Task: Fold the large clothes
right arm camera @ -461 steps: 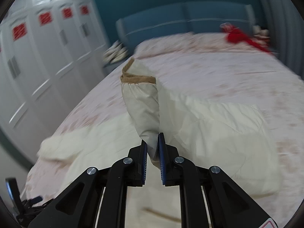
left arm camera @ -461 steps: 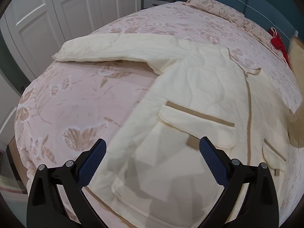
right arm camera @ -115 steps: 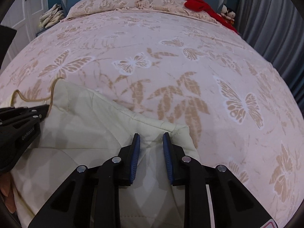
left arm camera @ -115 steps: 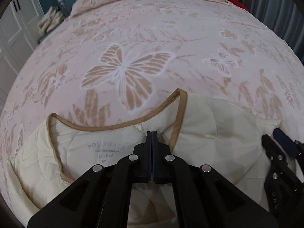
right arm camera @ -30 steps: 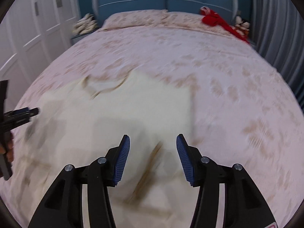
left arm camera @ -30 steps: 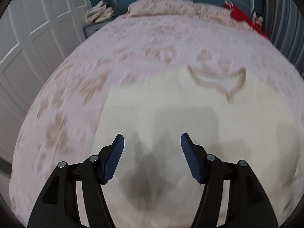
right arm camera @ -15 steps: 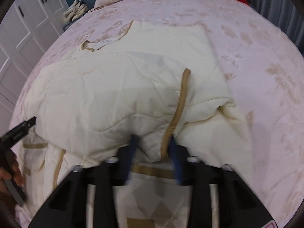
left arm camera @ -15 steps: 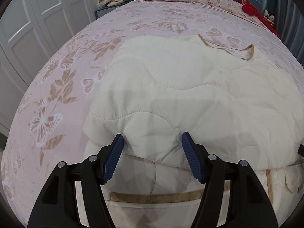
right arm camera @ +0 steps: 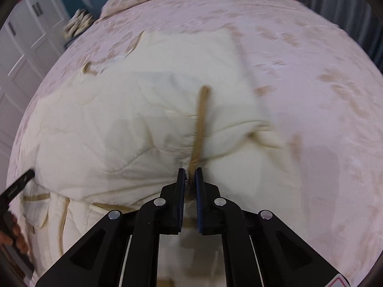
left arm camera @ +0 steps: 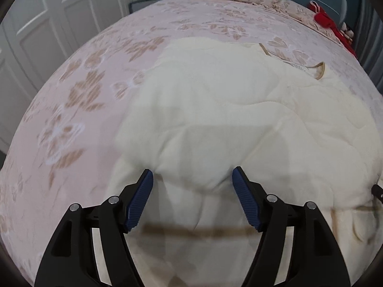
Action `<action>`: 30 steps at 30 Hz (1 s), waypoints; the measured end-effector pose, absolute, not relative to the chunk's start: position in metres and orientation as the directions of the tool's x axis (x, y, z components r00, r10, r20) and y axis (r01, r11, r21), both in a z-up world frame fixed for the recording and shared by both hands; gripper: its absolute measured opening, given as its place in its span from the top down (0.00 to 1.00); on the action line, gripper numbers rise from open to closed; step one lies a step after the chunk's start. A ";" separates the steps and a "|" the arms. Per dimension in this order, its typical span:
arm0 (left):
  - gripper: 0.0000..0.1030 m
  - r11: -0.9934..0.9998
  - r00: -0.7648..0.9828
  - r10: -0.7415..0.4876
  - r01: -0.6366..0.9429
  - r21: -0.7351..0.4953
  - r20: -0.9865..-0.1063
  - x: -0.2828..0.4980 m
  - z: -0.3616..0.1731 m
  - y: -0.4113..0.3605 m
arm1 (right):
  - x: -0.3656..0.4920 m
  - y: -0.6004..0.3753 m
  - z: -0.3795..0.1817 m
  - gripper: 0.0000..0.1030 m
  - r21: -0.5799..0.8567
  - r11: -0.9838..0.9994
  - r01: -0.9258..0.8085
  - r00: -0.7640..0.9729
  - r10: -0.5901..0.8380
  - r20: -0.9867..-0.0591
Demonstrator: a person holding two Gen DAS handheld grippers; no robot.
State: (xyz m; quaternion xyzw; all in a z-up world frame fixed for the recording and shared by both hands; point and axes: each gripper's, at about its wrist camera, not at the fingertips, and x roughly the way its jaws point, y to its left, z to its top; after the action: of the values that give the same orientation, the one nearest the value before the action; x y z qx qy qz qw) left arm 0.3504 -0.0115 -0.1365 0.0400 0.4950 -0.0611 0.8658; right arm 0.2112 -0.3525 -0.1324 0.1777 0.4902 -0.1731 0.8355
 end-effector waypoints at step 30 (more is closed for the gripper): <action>0.93 0.961 0.363 -0.275 0.105 -0.254 -0.890 0.186 -0.098 0.121 | -0.018 -0.339 -0.103 0.94 0.305 0.817 0.490 0.507 0.018 -0.862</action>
State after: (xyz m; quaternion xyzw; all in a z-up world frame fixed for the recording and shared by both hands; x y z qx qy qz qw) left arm 0.1863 0.1208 -0.0978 -0.0770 0.5523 -0.1156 0.8220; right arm -0.0184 -0.3389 -0.1032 0.2668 0.4756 -0.1429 0.8260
